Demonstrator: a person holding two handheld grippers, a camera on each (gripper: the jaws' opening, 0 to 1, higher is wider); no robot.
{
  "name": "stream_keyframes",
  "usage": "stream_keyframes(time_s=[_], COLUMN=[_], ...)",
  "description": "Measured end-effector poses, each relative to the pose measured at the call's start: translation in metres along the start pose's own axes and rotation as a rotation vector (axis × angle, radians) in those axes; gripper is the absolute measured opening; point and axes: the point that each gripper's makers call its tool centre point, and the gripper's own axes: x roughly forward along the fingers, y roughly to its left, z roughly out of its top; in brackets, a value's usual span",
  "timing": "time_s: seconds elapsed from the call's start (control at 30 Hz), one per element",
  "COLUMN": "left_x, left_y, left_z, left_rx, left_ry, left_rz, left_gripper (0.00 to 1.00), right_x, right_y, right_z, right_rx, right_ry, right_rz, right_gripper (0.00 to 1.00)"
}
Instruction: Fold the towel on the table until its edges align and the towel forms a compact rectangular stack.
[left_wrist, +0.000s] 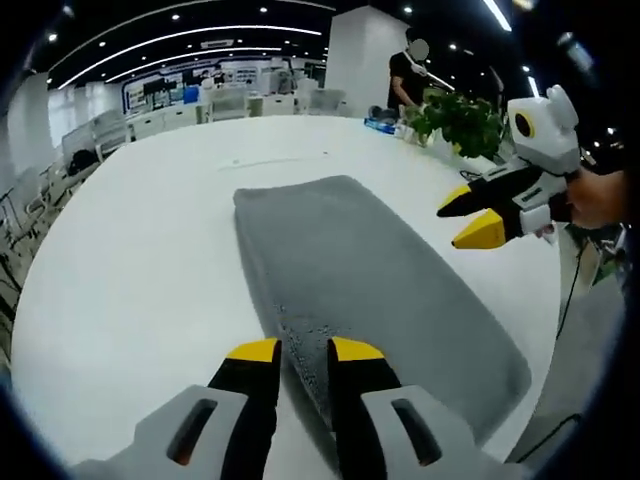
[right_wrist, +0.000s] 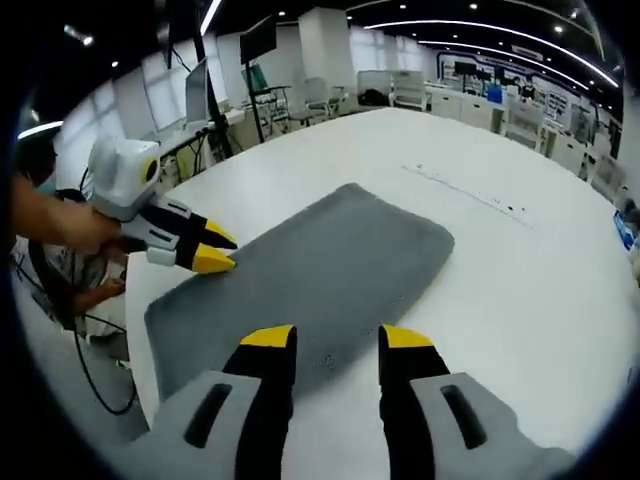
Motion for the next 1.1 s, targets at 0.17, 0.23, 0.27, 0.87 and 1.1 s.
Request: stream_keyframes(time_s=[0.17, 0.23, 0.27, 0.87, 1.1], left_x=[0.004, 0.002, 0.003, 0.004, 0.012], left_y=[-0.002, -0.003, -0.003, -0.042, -0.064], left_z=[-0.008, -0.007, -0.009, -0.015, -0.01], left_rx=[0.045, 0.052, 0.047, -0.033, -0.014], left_ry=[0.031, 0.027, 0.024, 0.014, 0.025], left_rz=[-0.015, -0.022, -0.031, -0.102, -0.101], left_gripper=[0.17, 0.17, 0.16, 0.06, 0.06], right_x=[0.004, 0.006, 0.007, 0.009, -0.008], right_y=[0.009, 0.013, 0.017, 0.02, 0.008], right_z=[-0.012, -0.017, -0.021, -0.055, -0.071], right_rx=[0.004, 0.008, 0.007, -0.045, -0.057], right_ry=[0.027, 0.039, 0.049, 0.124, 0.113], right_rz=[0.014, 0.019, 0.023, 0.024, 0.017], right_gripper=[0.29, 0.28, 0.28, 0.25, 0.25])
